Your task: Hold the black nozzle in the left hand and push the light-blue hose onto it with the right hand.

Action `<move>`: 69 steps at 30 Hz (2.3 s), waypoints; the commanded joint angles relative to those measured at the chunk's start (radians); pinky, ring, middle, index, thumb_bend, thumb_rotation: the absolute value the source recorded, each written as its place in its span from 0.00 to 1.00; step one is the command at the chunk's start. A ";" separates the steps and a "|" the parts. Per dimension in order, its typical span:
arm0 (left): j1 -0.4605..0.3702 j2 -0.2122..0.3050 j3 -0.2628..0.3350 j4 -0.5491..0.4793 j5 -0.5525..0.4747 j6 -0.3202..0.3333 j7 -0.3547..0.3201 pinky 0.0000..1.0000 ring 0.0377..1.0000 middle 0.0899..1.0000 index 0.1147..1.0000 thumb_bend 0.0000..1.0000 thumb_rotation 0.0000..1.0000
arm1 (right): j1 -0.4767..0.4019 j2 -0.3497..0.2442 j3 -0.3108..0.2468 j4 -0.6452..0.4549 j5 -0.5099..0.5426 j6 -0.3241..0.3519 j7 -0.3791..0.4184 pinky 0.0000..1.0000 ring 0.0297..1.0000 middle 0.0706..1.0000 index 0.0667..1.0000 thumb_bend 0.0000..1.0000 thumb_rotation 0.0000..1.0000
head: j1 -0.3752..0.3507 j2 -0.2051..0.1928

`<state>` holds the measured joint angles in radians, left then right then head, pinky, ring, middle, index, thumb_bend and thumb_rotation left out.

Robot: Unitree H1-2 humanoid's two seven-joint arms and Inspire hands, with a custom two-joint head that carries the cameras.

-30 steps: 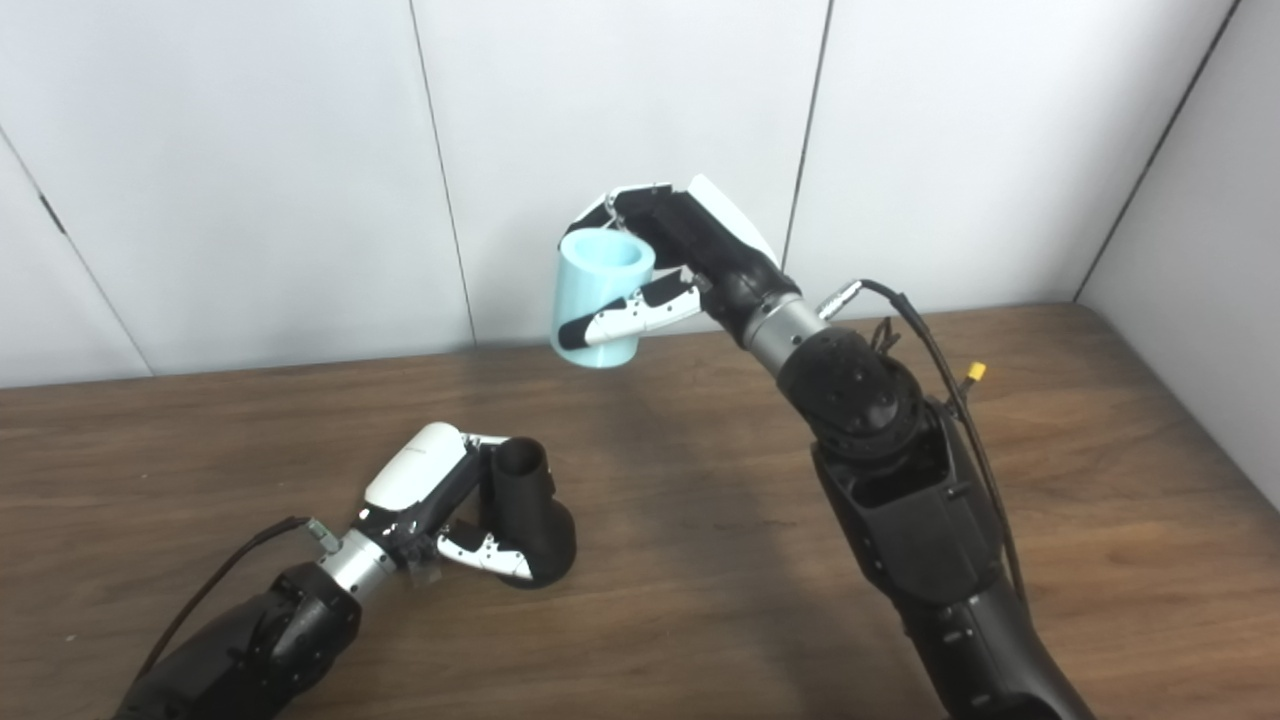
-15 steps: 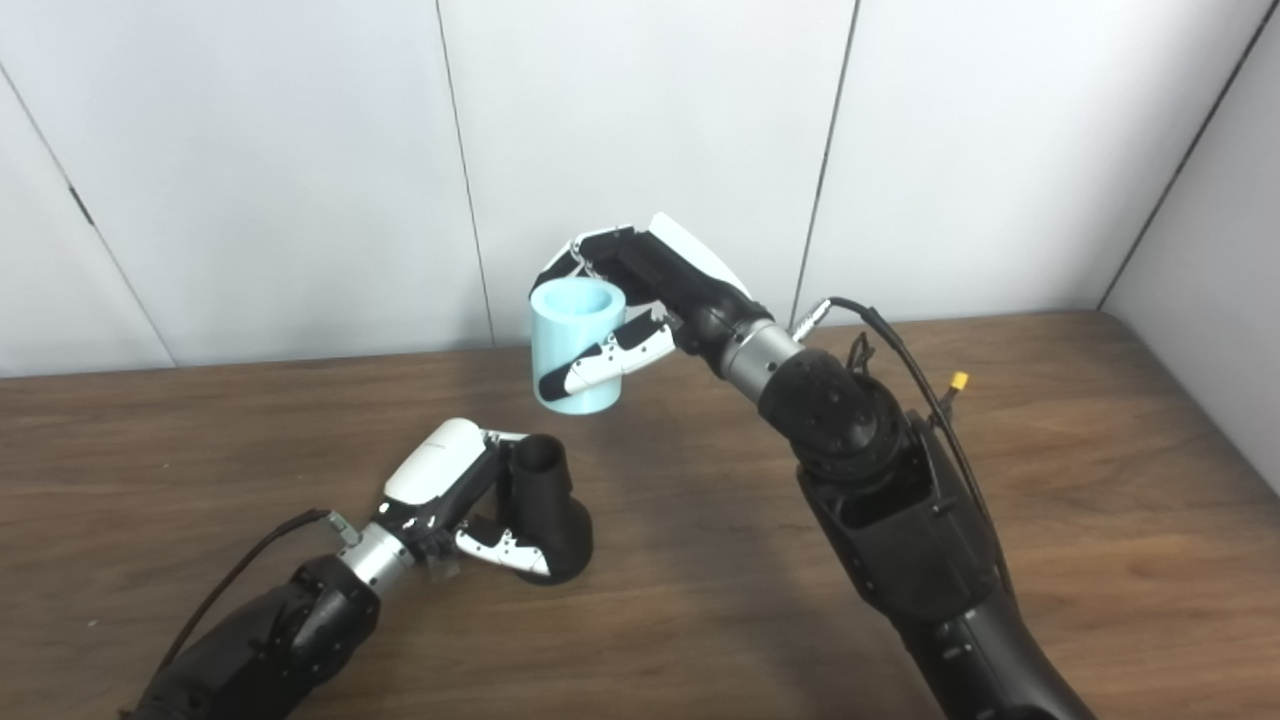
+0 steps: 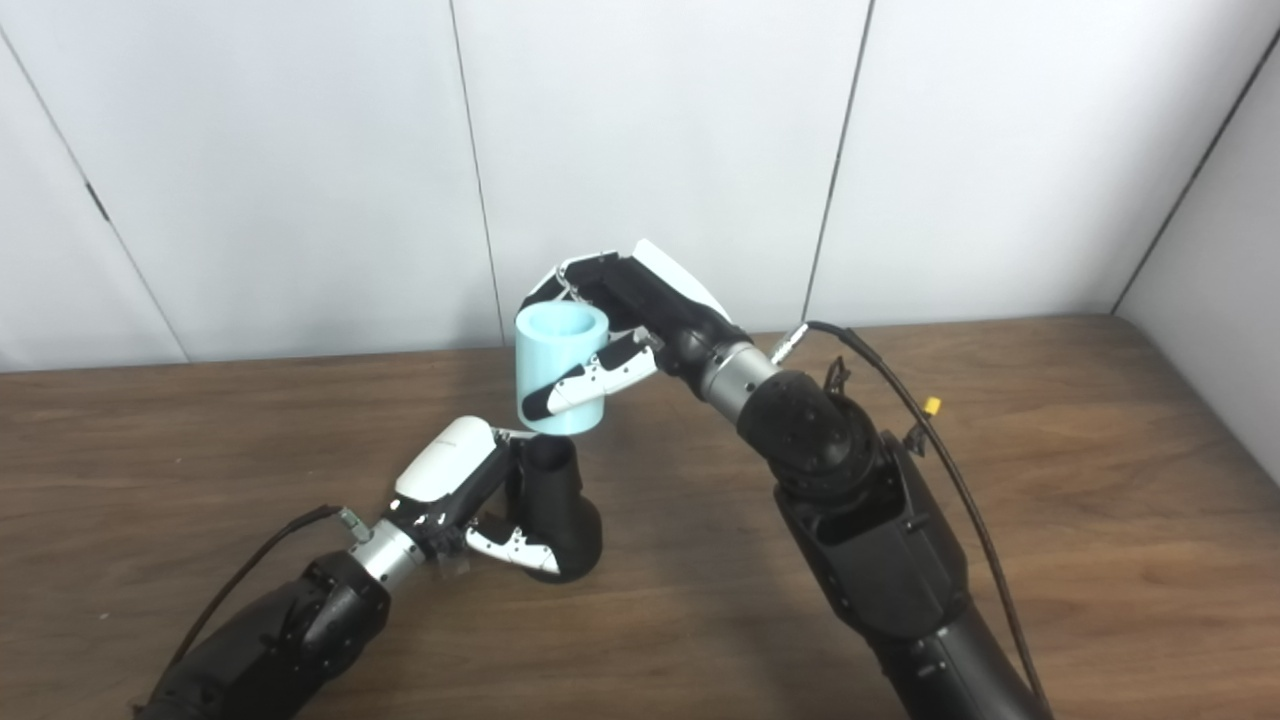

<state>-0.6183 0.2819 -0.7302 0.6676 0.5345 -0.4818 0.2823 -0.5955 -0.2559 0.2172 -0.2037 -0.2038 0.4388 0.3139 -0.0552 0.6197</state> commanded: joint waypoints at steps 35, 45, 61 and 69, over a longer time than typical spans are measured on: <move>0.168 -0.039 -0.056 0.105 0.068 0.013 -0.077 0.29 0.35 0.38 0.46 0.50 0.00 | 0.016 -0.008 0.051 0.018 -0.037 -0.116 0.027 0.31 0.38 0.42 0.50 0.51 0.00 | 0.016 0.033; 0.170 -0.045 -0.041 0.097 0.073 0.014 -0.097 0.30 0.34 0.39 0.47 0.50 0.00 | 0.008 0.014 0.062 0.021 -0.028 -0.115 0.032 0.30 0.38 0.43 0.51 0.51 0.00 | 0.023 0.039; 0.169 -0.049 -0.035 0.093 0.070 0.018 -0.121 0.29 0.35 0.38 0.46 0.50 0.00 | 0.011 0.010 0.092 0.041 -0.040 -0.158 0.040 0.30 0.38 0.42 0.50 0.51 0.00 | 0.022 0.048; 0.172 -0.046 -0.026 0.078 0.070 0.023 -0.131 0.30 0.35 0.39 0.46 0.50 0.00 | 0.026 0.011 0.110 0.039 -0.075 -0.142 0.043 0.32 0.39 0.42 0.49 0.52 0.00 | 0.025 0.055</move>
<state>-0.6075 0.2703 -0.6928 0.6637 0.5474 -0.4815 0.2564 -0.5513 -0.2456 0.3019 -0.1570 -0.2685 0.3221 0.3293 -0.0292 0.6734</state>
